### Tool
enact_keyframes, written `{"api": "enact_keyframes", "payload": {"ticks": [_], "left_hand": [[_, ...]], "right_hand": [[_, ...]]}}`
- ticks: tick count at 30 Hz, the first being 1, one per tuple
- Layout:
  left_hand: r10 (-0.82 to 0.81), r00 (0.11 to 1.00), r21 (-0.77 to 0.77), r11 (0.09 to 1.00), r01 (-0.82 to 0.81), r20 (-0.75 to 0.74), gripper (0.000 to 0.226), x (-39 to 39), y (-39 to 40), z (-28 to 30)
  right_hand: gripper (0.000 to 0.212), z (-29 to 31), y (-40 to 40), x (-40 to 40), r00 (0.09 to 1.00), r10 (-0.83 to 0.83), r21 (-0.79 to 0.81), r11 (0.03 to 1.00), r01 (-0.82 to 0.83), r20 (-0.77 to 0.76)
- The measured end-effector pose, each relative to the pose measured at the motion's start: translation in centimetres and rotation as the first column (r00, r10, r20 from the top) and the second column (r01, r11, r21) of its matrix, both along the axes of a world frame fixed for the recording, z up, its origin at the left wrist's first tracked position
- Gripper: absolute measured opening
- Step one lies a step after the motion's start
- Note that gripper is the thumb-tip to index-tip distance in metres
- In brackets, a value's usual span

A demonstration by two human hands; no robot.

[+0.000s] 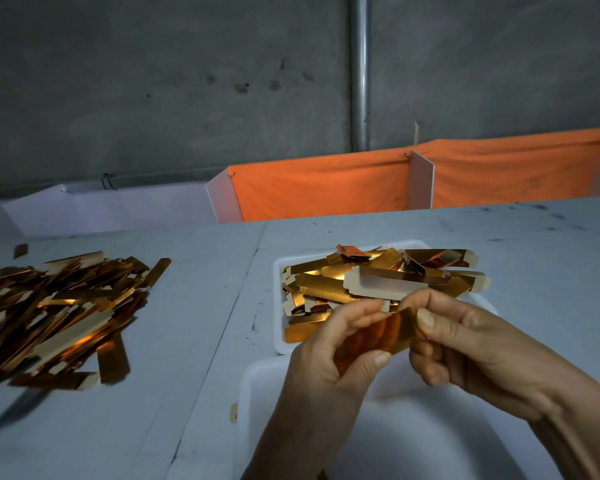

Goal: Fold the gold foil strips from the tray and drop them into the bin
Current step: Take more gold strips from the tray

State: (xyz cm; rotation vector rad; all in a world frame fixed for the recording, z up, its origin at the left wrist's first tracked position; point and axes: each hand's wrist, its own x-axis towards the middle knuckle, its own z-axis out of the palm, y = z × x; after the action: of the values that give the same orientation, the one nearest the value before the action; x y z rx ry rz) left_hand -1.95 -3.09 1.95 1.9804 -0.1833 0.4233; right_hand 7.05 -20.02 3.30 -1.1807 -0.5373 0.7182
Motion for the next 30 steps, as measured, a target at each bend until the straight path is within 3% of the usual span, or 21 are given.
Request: {"api": "enact_keyframes", "payload": {"ticks": [3,7,9,10,12,14,16,20,22,26,30], "left_hand": [[0.054,0.997,0.136,0.989,-0.060,0.047,0.055,0.0,-0.6,0.2],[0.051,0.982,0.290,0.952,-0.103,0.180,0.062,0.1,-1.0,0.0],[0.043,0.966,0.295,0.948,-0.121,0.256,0.067,0.2,-1.3,-0.1],[0.065,0.957,0.232,0.963,-0.134,0.282,0.067,0.3,-1.4,-0.3],[0.159,0.963,-0.057,0.987,-0.150,0.219,0.057,0.3,-1.3,-0.2],[0.164,0.985,-0.367,0.921,-0.133,0.052,0.047,0.3,-0.7,0.1],[0.106,0.994,-0.514,0.852,-0.104,-0.025,0.054,0.6,-0.2,-0.3],[0.007,1.000,-0.545,0.838,-0.017,-0.021,0.039,0.6,0.0,-0.5],[-0.014,1.000,-0.545,0.838,0.005,-0.011,0.032,0.6,0.2,-0.7],[-0.093,0.994,-0.573,0.818,0.047,-0.051,0.029,0.7,0.5,-0.9],[-0.219,0.963,-0.535,0.838,0.104,-0.155,0.027,0.6,0.4,-1.2]], "right_hand": [[0.087,-0.1,-0.2,0.1,0.994,0.054,-0.098,0.993,-0.063,-0.092],[0.078,0.4,-0.4,-0.2,0.977,0.181,-0.140,0.971,-0.196,-0.109],[0.075,0.3,-0.3,-0.3,0.979,0.184,-0.149,0.969,-0.196,-0.089],[0.073,0.3,-0.2,-0.3,0.984,0.167,-0.169,0.970,-0.175,-0.058],[0.061,0.3,0.0,-0.4,0.991,0.132,-0.224,0.967,-0.122,0.032],[0.052,0.4,0.2,-0.6,0.984,0.140,-0.286,0.953,-0.104,0.108],[0.046,0.5,0.7,-0.9,0.970,0.177,-0.374,0.922,-0.104,0.167],[0.040,0.1,1.5,-1.2,0.930,0.248,-0.538,0.840,-0.067,0.271],[0.038,0.1,1.5,-1.3,0.925,0.223,-0.532,0.846,-0.026,0.308],[0.031,0.6,1.1,-1.3,0.939,-0.021,-0.315,0.939,0.135,0.342],[0.032,0.8,0.9,-1.1,0.914,-0.226,-0.116,0.954,0.278,0.338]]}}
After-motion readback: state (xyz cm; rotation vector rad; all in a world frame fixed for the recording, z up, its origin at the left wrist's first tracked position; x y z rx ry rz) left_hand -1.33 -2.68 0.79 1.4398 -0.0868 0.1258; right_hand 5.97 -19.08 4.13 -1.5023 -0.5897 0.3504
